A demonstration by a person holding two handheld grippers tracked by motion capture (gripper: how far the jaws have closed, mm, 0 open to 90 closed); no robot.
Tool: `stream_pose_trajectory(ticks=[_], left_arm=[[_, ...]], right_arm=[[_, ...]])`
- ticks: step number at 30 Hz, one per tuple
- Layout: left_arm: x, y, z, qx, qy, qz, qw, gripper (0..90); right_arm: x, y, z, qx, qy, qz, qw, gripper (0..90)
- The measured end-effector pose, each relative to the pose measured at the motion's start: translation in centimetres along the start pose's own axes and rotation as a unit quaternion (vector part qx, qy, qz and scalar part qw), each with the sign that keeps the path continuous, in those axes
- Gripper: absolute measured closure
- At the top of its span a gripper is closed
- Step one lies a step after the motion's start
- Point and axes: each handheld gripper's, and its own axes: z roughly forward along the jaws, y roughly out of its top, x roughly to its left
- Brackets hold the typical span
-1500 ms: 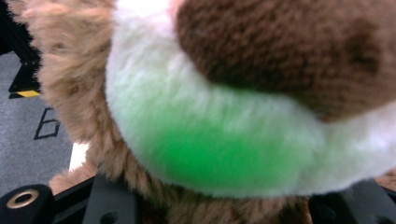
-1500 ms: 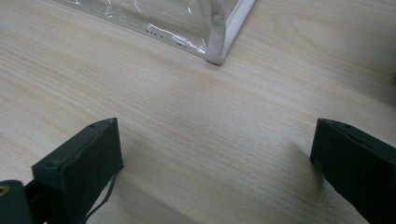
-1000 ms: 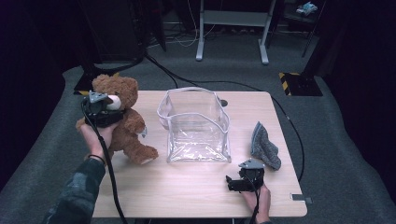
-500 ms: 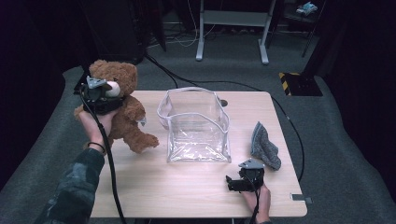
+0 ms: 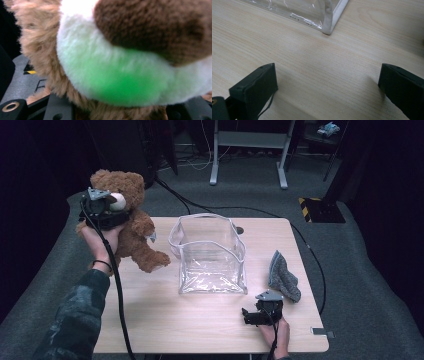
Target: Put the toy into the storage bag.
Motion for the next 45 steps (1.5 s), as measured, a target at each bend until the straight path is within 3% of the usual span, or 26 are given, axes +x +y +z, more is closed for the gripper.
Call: stream_pose_trajectory(ticks=[8,11,14,19,28,32,34,40,45], left_arm=[[0.0,0.8,0.2,-0.002,0.008,0.0,1.0,45.4],[0.1,1.7,0.5,-0.001,0.007,-0.004,1.0,45.3],[0.0,2.6,0.6,-0.004,0.016,0.005,0.9999,45.4],[-0.1,3.2,0.7,-0.009,0.023,0.001,0.9997,45.4],[0.2,4.8,0.0,-0.026,0.055,0.005,0.9981,45.4],[0.1,5.8,-0.5,-0.034,0.052,0.002,0.9981,45.5],[-0.1,6.3,-0.6,-0.042,0.049,-0.003,0.9979,45.5],[-1.7,7.6,-0.4,-0.048,0.039,0.012,0.998,45.5],[-3.7,8.5,0.1,-0.057,0.021,0.017,0.998,45.4]], right_arm=[[0.0,0.0,0.0,0.0,0.0,0.0,1.0,1.4],[0.1,0.1,0.1,-0.001,-0.002,0.002,1.0,1.3],[0.1,0.1,0.1,-0.002,0.001,0.0,1.0,1.1],[0.1,0.1,0.1,-0.001,0.001,0.0,1.0,0.9],[0.0,0.1,0.1,-0.001,-0.002,-0.001,1.0,1.0],[0.0,0.1,0.1,-0.001,-0.002,-0.001,1.0,1.1],[0.1,0.1,0.1,-0.001,-0.002,-0.001,1.0,1.1],[0.1,0.1,0.1,-0.002,-0.001,0.0,1.0,1.1],[0.1,0.1,0.1,-0.002,-0.003,0.001,1.0,1.2]])
